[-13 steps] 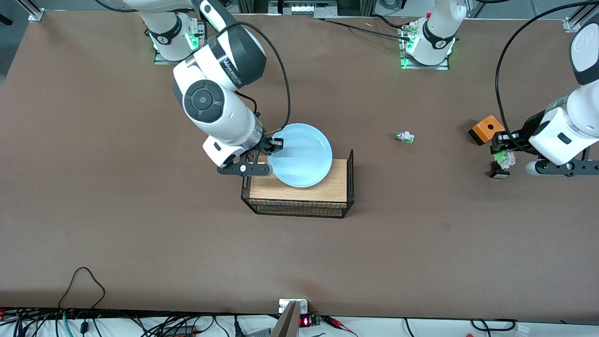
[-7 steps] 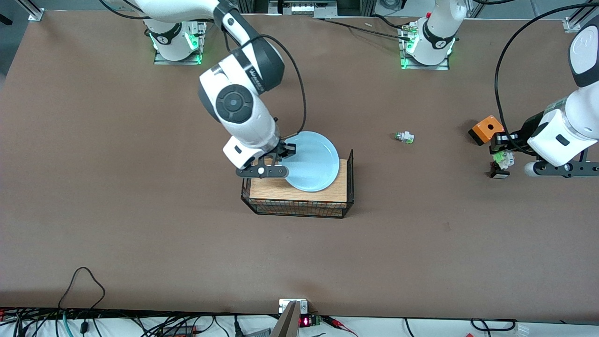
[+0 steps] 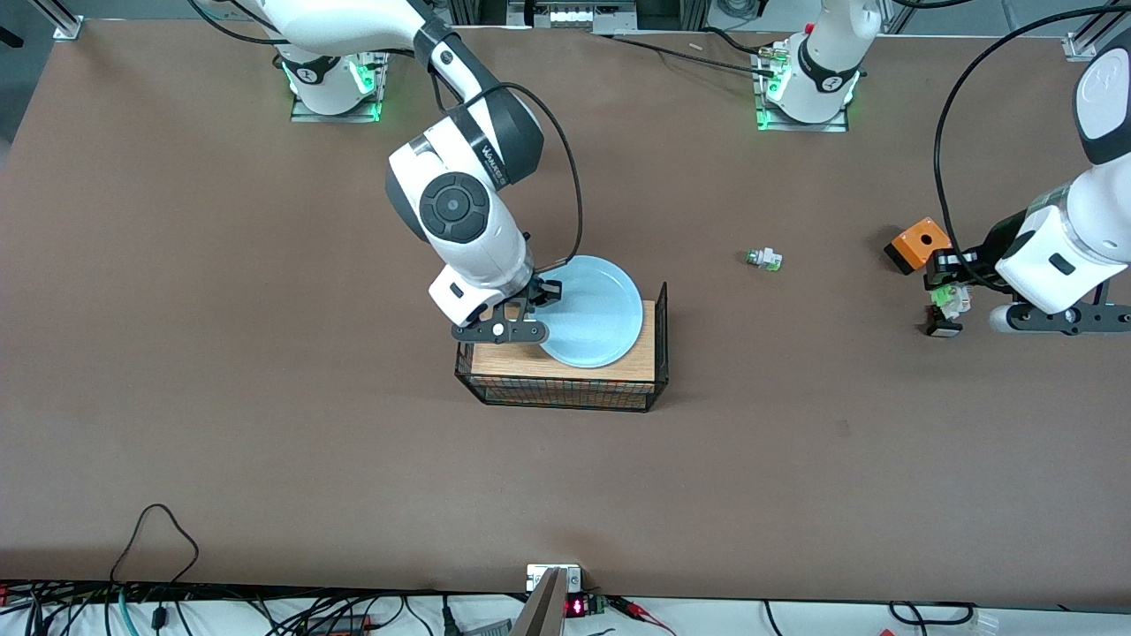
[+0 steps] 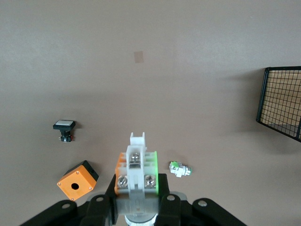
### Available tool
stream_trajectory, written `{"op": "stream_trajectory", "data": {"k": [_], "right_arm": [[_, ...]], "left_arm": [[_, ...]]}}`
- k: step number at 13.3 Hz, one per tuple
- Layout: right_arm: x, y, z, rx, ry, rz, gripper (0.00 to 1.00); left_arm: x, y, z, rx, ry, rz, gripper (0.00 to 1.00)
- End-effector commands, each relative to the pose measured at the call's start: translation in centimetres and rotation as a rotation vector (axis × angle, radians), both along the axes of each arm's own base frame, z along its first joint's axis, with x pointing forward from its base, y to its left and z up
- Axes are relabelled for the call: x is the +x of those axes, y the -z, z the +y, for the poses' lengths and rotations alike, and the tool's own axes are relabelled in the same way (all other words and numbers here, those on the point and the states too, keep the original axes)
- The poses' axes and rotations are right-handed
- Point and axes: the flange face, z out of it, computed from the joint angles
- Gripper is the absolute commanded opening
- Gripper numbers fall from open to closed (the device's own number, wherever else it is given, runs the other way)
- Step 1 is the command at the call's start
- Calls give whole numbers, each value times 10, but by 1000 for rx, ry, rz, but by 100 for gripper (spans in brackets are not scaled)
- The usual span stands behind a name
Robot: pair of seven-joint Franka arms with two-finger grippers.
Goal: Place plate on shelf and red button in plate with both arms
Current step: 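Lower the plate onto the wooden tray and open the right gripper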
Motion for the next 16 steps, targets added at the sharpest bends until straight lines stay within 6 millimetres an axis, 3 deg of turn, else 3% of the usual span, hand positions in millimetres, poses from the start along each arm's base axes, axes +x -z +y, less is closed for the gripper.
{"op": "stream_trajectory", "data": {"k": [1,4,7,9,13,16], "right_arm": [[1,6,1,-25,10,-22,0],[4,19,2,-27,11,-24,0],[4,19,3,-22,12,-28,2],[8,20,-1,-12,24,-20,27],[13,15,-7,9,36,-16,60],[13,11,-5,50,61,5,74]], "left_arm": [[2,-7,-3,-3,16,3,0],[1,-7,-11,-3,29,3,0],[1,-8,-13,-3,32,0,0],[1,-7,-13,-3,32,2,0],[1,-7,-13,-3,32,2,0],[1,-7,-13,-5,32,2,0]]}}
